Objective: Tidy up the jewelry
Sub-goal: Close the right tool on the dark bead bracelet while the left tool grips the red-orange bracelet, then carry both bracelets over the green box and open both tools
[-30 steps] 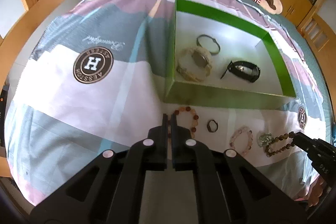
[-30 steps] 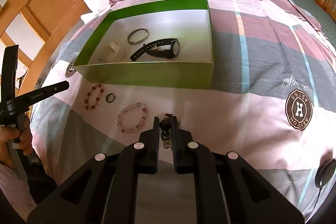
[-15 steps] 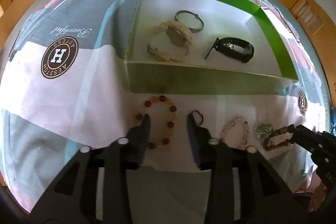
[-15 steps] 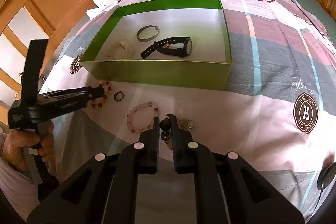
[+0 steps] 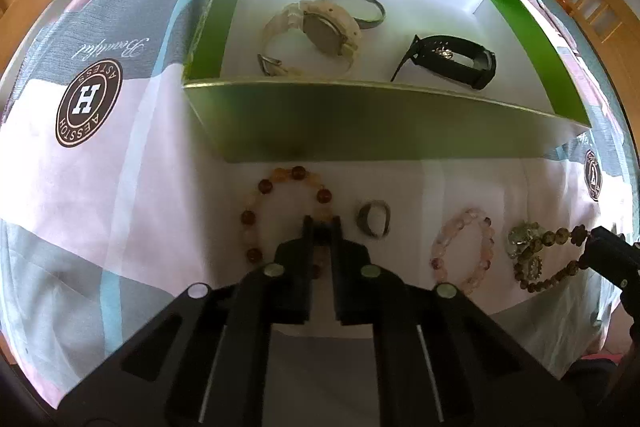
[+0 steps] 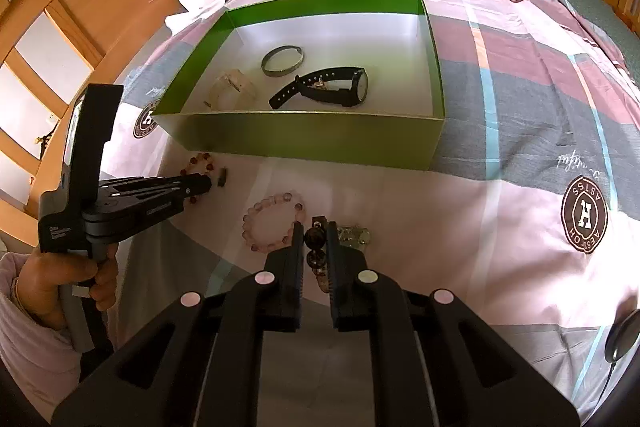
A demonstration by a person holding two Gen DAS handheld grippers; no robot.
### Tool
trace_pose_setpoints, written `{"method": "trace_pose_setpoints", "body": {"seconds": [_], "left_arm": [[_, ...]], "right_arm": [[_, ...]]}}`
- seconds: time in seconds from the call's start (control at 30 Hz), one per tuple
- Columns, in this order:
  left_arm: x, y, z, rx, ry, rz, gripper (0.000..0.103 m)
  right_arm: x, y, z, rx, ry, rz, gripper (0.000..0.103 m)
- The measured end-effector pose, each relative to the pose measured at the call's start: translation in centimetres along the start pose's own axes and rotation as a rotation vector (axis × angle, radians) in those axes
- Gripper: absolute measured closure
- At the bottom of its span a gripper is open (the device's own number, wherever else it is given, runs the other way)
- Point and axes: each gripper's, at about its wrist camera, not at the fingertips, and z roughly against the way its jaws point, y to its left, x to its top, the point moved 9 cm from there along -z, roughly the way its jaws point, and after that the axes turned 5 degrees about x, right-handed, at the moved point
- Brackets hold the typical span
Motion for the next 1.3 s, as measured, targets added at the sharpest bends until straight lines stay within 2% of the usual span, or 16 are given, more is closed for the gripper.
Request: {"method": "trace_pose_setpoints", "body": {"seconds": [0.17,0.33,0.47,0.6,0.77,0.93,1.1,1.27,1.3], "left_arm": [[0.5,-0.8,3.2,-0.033,-0.068,-0.022,0.095],[1.7,-1.9,9.1,-0.100,-0.186,-0.039,0.095],[3.4,-2.3,12.4,-0.111,-0.258,-0.053,0.095],[5.9,-2.6,13.9,-0.097,-0.291,-0.068,0.095],[8.9,-2.2,13.8,-0.078,-0.308,-0.061,0.095],[11.1,-1.4,10.9,-0.046,-0.282,-0.044,0.095],[11.5,-0.7,7.3,-0.014,-0.227,-0.035,0.095],[11.4,-0.5,5.6,0.003,-0.197,-0.032,0.095],[11.3,-0.5,5.5,0.003,-0.194,-0.031,0.095]], "right_arm": [[0.7,0.6,1.4,0.031,-0.035,0.002,0.092],[2.9,1.9,4.4,0.070,-0.122,0.012,0.092],[5.4,2.5,6.0,0.058,-0.177,0.027,0.092],[8.6,2.4,6.1,0.033,-0.215,0.030,0.092],[11.4,1.1,4.4,-0.013,-0.229,0.019,0.092],[12.4,0.0,1.2,-0.036,-0.196,0.003,0.092],[12.7,-1.0,-0.8,-0.057,-0.165,0.000,0.092],[12.4,-1.9,-2.2,-0.081,-0.140,-0.010,0.092],[12.2,-2.2,-2.2,-0.088,-0.137,-0.016,0.087]]}}
